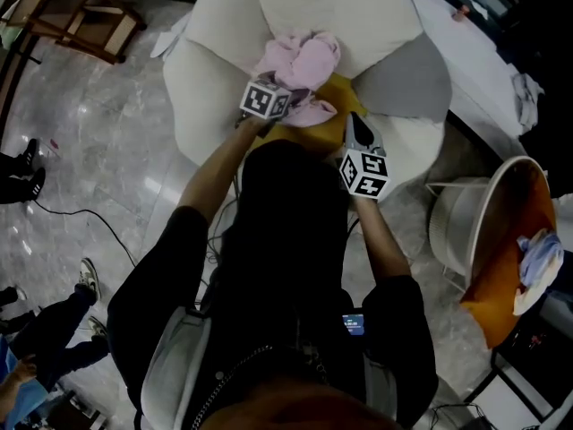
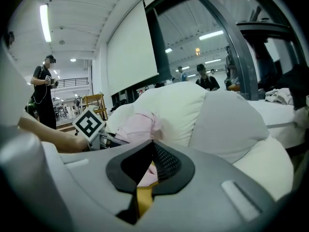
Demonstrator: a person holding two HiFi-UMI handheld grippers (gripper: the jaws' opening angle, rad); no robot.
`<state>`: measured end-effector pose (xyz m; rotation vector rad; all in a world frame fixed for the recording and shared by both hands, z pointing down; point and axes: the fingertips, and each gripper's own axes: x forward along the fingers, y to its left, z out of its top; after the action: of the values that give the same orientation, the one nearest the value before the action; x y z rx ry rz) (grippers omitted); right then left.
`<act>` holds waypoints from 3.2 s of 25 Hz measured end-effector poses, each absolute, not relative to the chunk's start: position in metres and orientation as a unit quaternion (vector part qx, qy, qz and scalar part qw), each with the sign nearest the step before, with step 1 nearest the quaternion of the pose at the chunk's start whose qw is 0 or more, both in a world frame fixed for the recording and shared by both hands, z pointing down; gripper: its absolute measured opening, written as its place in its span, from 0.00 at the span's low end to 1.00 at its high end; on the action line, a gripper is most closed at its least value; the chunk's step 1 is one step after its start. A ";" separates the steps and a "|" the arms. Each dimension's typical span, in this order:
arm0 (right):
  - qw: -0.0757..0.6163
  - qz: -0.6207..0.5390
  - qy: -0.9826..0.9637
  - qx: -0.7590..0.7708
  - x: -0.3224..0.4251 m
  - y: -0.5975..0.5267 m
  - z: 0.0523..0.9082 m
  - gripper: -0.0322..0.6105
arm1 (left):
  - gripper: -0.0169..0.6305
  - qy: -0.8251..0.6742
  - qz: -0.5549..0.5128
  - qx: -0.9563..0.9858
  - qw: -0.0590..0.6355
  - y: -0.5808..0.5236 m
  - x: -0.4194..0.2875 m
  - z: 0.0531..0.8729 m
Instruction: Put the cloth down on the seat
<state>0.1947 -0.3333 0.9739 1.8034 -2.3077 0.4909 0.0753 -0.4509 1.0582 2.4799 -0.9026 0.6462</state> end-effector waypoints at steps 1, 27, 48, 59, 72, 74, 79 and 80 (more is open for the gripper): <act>0.089 0.164 -0.775 0.603 0.193 -0.332 0.975 0.05 | 0.59 -0.323 0.244 0.889 0.214 -0.451 0.076 1.068; 0.088 0.178 -0.781 0.592 0.177 -0.325 0.988 0.05 | 0.53 -0.346 0.138 0.917 0.140 -0.455 0.048 0.979; 0.087 0.168 -0.785 0.590 0.164 -0.316 0.963 0.05 | 0.04 -0.379 0.081 0.918 0.083 -0.432 0.042 0.925; 0.111 0.191 -0.787 0.577 0.139 -0.301 0.844 0.05 | 0.04 -0.371 0.099 0.917 0.107 -0.411 0.030 0.810; 0.112 0.198 -0.793 0.565 0.112 -0.274 0.599 0.05 | 0.04 -0.378 0.117 0.908 0.136 -0.357 0.010 0.587; 0.112 0.200 -0.792 0.565 0.108 -0.265 0.566 0.05 | 0.04 -0.378 0.118 0.908 0.139 -0.345 0.009 0.556; 0.112 0.202 -0.796 0.560 0.099 -0.230 0.495 0.05 | 0.04 -0.373 0.125 0.907 0.149 -0.310 0.007 0.493; 0.112 0.200 -0.797 0.559 0.099 -0.223 0.482 0.05 | 0.04 -0.373 0.124 0.907 0.150 -0.304 0.008 0.481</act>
<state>0.0994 -0.2230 0.4824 1.6397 -2.3405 0.5861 0.0082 -0.3039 0.4810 2.6079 -1.0705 0.3561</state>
